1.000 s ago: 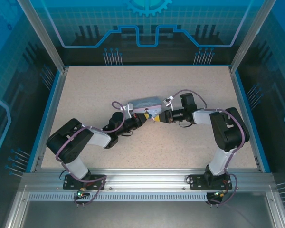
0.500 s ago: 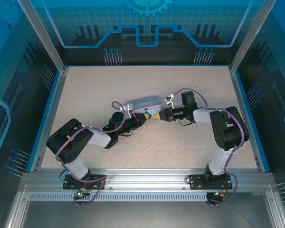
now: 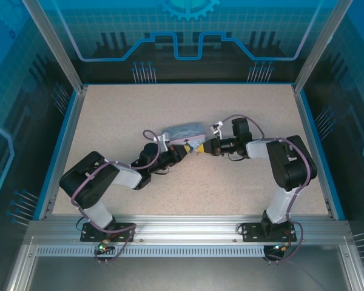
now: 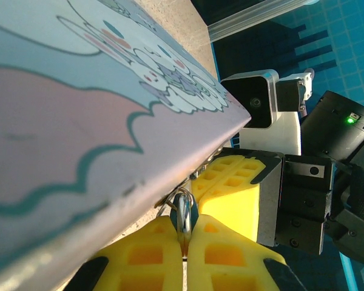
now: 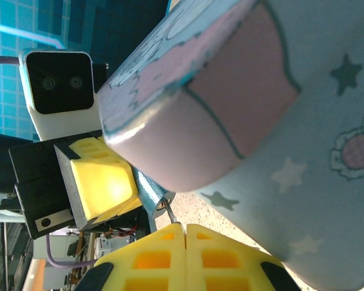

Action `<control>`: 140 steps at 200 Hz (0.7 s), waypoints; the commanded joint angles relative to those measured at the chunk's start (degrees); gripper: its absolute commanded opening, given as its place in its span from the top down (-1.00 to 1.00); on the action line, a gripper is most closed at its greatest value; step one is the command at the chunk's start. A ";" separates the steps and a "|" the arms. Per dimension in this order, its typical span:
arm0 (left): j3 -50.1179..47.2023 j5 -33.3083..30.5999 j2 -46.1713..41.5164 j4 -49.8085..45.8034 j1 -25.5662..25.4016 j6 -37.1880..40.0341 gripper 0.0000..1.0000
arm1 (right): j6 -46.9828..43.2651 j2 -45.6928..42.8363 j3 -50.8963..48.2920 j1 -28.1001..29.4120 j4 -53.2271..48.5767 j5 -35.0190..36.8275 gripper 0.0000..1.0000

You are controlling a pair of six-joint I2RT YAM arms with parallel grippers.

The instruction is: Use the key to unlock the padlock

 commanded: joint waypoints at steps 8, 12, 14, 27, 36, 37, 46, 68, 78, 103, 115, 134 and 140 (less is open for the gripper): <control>1.04 2.84 -0.32 7.40 -2.35 -0.49 1.00 | 4.27 1.66 -1.18 0.60 4.80 2.05 0.95; 1.00 2.53 -0.24 7.65 -2.39 -0.64 1.00 | 4.81 1.75 -1.43 0.54 5.76 2.12 0.95; 1.00 2.43 -0.18 7.83 -2.41 -0.76 1.00 | 5.12 1.80 -1.56 0.55 6.31 2.08 0.96; 1.13 1.42 0.23 8.94 -2.58 -1.36 1.00 | 7.03 1.90 -2.27 0.50 9.34 1.97 0.95; 1.47 1.30 0.71 9.72 -2.82 -1.67 1.00 | 8.19 1.99 -2.53 0.48 11.17 1.71 0.96; 1.54 1.26 0.77 9.76 -2.84 -1.73 1.00 | 8.31 1.99 -2.55 0.47 11.31 1.70 0.95; 1.87 1.04 1.29 10.64 -2.99 -2.26 1.00 | 8.95 1.77 -2.66 0.51 12.40 1.54 0.96; 2.01 0.23 2.91 13.70 -3.24 -4.13 1.00 | 10.05 1.12 -2.76 0.53 13.56 1.36 0.95; 1.75 -0.32 3.58 15.32 -3.33 -5.05 1.00 | 10.47 0.81 -2.91 0.51 13.87 1.27 0.95; 1.44 -1.51 4.16 16.52 -3.66 -5.60 1.00 | 10.64 0.69 -2.80 0.38 13.74 1.16 0.95; 1.68 -1.49 3.78 16.06 -3.88 -5.46 1.00 | 11.03 1.08 -2.53 0.32 14.03 0.96 0.96; 1.79 -1.58 3.51 15.68 -4.04 -5.39 1.00 | 11.79 1.40 -2.32 0.21 14.79 0.67 0.95; 1.78 -1.66 3.40 15.68 -4.00 -5.51 1.00 | 11.97 1.43 -2.31 0.27 14.96 0.56 0.95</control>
